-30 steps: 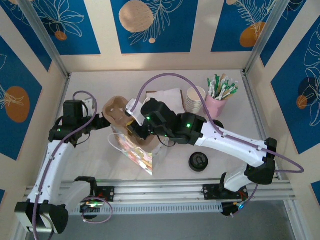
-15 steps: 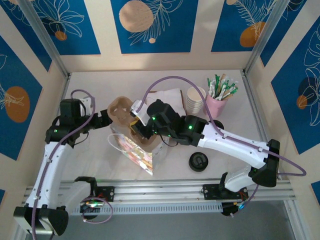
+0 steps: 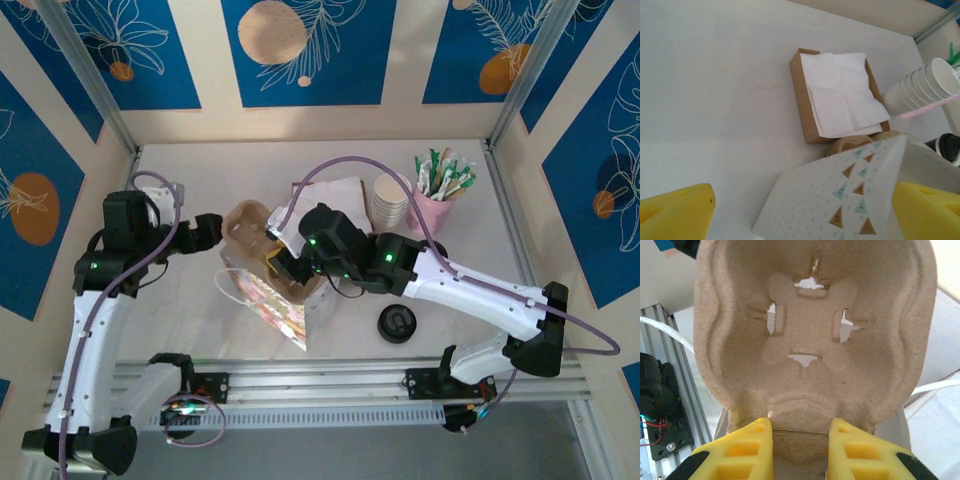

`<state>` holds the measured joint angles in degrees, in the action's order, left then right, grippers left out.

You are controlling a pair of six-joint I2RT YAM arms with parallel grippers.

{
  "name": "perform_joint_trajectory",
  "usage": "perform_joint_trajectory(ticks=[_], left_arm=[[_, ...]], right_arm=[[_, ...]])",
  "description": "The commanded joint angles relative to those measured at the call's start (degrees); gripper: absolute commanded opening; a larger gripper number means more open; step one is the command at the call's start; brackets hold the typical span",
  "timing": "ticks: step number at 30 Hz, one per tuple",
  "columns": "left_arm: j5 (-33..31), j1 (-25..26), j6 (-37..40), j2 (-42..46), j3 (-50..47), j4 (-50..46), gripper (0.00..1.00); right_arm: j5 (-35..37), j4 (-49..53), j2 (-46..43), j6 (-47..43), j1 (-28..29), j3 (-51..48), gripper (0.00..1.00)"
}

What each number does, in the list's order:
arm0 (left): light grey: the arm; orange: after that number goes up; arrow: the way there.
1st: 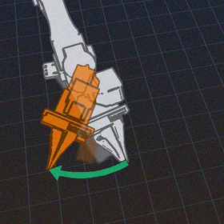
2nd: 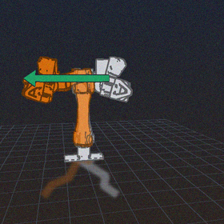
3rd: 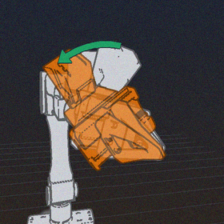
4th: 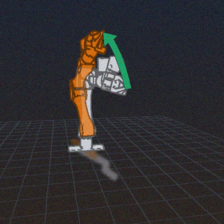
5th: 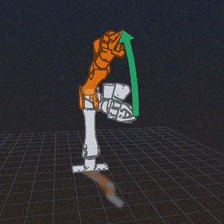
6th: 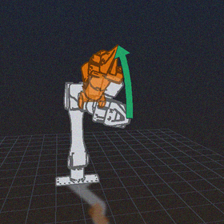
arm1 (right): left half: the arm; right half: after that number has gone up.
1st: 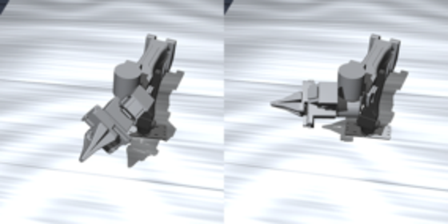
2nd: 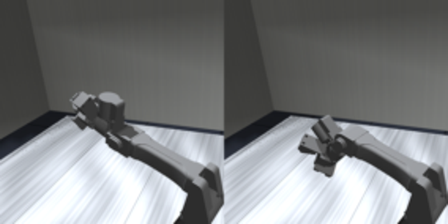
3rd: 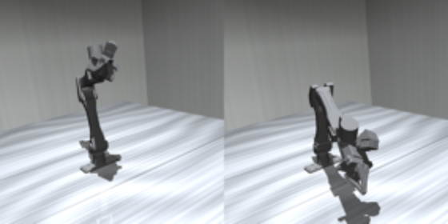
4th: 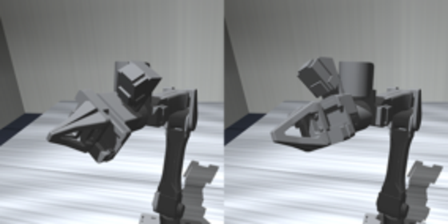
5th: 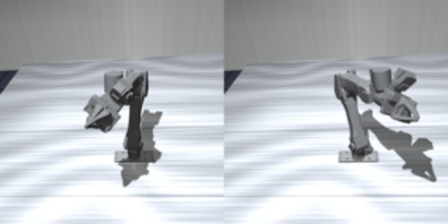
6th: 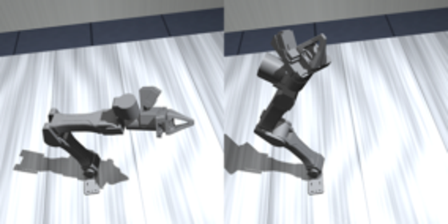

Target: Pack the takeout coffee

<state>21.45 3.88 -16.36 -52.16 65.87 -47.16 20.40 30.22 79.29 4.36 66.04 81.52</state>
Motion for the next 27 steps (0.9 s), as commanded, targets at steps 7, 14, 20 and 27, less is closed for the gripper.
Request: perform_joint_trajectory(ticks=[7, 14, 20, 27], left_arm=[[12.4, 0.3, 2.5, 1.6, 2.1, -3.4, 0.81], [6.2, 0.3, 2.3, 2.6, 2.0, -5.0, 0.81], [4.7, 0.3, 3.0, 3.0, 1.9, -5.9, 0.80], [15.6, 0.3, 3.6, 3.9, 1.1, -3.9, 0.77]], right_arm=[[2.2, 4.2, -0.3, 1.6, 0.3, 2.1, 0.25], [2.7, 4.8, -0.5, 1.7, 0.4, 3.1, 0.24], [3.0, 7.2, 0.4, 1.6, 0.5, 4.7, 0.24], [2.8, 12.0, 1.7, 1.8, 0.3, 7.0, 0.25]])
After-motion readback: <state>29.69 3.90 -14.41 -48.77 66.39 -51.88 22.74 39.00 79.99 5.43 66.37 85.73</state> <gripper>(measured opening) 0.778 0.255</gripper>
